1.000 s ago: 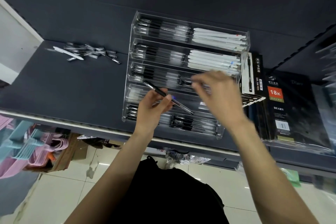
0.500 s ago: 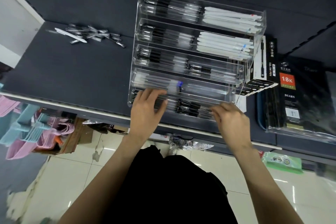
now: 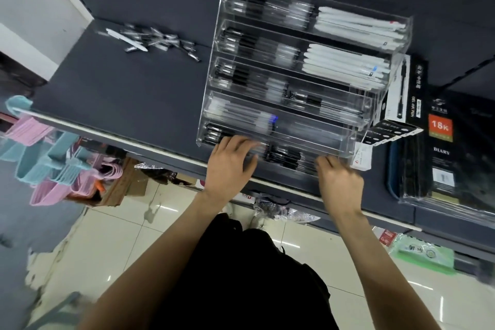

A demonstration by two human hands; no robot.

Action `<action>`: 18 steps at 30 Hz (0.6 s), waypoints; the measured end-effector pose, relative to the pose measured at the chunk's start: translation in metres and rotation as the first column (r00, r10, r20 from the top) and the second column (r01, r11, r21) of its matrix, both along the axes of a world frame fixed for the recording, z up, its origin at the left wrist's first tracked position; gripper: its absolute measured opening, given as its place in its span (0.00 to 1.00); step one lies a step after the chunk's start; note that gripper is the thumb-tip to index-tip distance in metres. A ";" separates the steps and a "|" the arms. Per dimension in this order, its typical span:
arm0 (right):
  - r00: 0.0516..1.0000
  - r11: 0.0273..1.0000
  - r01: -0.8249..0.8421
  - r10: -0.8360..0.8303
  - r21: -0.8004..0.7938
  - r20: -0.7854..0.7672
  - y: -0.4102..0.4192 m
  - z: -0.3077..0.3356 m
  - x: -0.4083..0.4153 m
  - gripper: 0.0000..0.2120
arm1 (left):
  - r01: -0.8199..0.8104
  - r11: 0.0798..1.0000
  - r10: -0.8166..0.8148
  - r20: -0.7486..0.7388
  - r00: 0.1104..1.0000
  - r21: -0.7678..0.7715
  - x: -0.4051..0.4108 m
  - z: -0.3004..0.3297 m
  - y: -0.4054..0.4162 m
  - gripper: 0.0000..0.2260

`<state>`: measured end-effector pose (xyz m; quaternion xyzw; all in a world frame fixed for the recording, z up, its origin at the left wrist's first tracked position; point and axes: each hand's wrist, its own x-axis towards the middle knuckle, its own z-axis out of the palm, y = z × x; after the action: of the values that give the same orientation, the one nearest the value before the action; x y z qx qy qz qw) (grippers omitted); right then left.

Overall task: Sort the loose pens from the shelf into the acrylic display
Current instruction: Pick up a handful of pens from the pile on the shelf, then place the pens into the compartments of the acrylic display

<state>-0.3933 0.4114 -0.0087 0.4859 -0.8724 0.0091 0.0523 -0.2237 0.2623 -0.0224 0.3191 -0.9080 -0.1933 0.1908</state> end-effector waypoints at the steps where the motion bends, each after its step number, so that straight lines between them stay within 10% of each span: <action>1: 1.000 0.999 -0.010 0.010 -0.036 0.005 0.000 0.003 0.002 0.11 | -0.043 0.999 0.042 -0.062 0.997 -0.009 0.004 0.004 -0.003 0.11; 9: 0.903 0.853 -0.317 0.406 -0.415 0.143 -0.073 0.066 0.080 0.10 | -0.376 0.922 0.381 -0.396 0.836 0.093 0.088 0.040 -0.088 0.08; 18: 0.880 0.953 -0.248 0.297 -0.176 0.370 -0.313 0.036 0.130 0.25 | -0.158 0.987 0.153 0.200 0.968 0.008 0.141 0.006 -0.314 0.33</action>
<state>-0.2629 0.0980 0.0276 0.5878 -0.7857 0.1676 -0.0953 -0.0822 -0.0518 -0.0160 0.4092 -0.8923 -0.1556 0.1100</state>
